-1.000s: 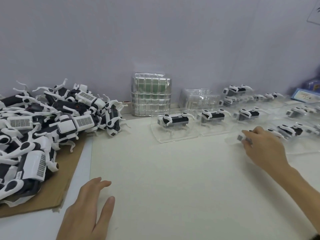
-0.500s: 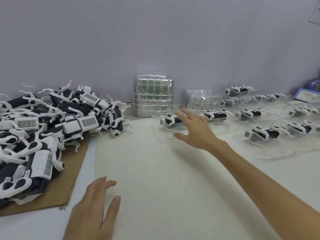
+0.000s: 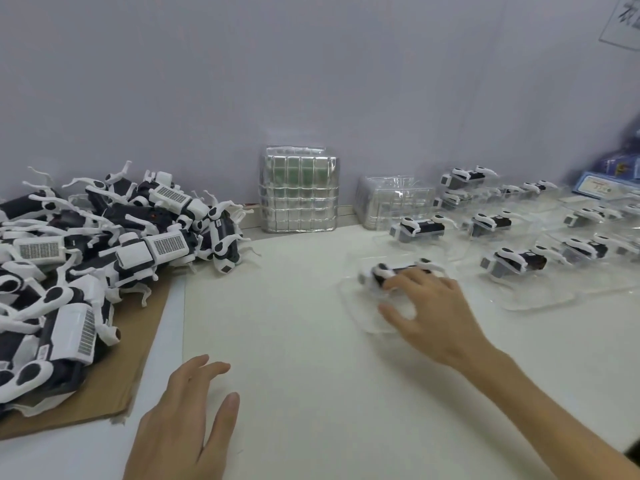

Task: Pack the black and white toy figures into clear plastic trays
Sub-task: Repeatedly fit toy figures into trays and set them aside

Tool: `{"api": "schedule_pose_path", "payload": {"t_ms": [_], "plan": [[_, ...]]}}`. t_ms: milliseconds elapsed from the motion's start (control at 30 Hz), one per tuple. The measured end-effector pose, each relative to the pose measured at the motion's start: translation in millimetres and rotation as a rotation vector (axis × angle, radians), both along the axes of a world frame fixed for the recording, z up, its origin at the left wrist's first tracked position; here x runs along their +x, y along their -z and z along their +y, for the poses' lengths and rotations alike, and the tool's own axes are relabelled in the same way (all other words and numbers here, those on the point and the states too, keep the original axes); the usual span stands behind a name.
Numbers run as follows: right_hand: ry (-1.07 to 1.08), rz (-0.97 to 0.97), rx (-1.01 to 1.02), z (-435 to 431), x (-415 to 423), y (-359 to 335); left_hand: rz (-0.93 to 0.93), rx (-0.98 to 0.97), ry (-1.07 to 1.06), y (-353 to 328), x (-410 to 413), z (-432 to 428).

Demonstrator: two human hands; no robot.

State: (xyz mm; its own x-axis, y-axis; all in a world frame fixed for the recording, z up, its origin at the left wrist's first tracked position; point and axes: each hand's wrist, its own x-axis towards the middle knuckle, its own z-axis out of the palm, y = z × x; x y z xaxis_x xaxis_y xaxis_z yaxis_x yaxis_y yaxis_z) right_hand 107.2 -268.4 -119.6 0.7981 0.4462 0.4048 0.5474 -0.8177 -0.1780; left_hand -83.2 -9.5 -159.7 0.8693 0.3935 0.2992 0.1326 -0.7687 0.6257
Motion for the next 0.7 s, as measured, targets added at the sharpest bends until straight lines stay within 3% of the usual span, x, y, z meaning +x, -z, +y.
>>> {"api": "schedule_pose_path", "payload": {"t_ms": [167,300,400,533,700], "plan": [[0.226,0.074,0.004,-72.8,27.8,-3.8,0.009,0.072,0.022,-2.8,-0.8,-2.5],[0.267,0.05,-0.004,-64.2,25.8,-3.9,-0.017,0.086,0.004,-2.7,-0.1,-2.0],[0.149,-0.043,0.032,-32.7,3.8,1.8,-0.03,0.063,-0.005,-2.0,0.0,-1.5],[-0.108,0.016,0.056,20.7,-5.7,5.8,-0.032,0.095,-0.003,-0.1,1.2,-0.9],[-0.095,0.077,-0.016,70.2,54.5,-3.2,-0.063,0.069,-0.016,4.2,2.1,0.9]]}}
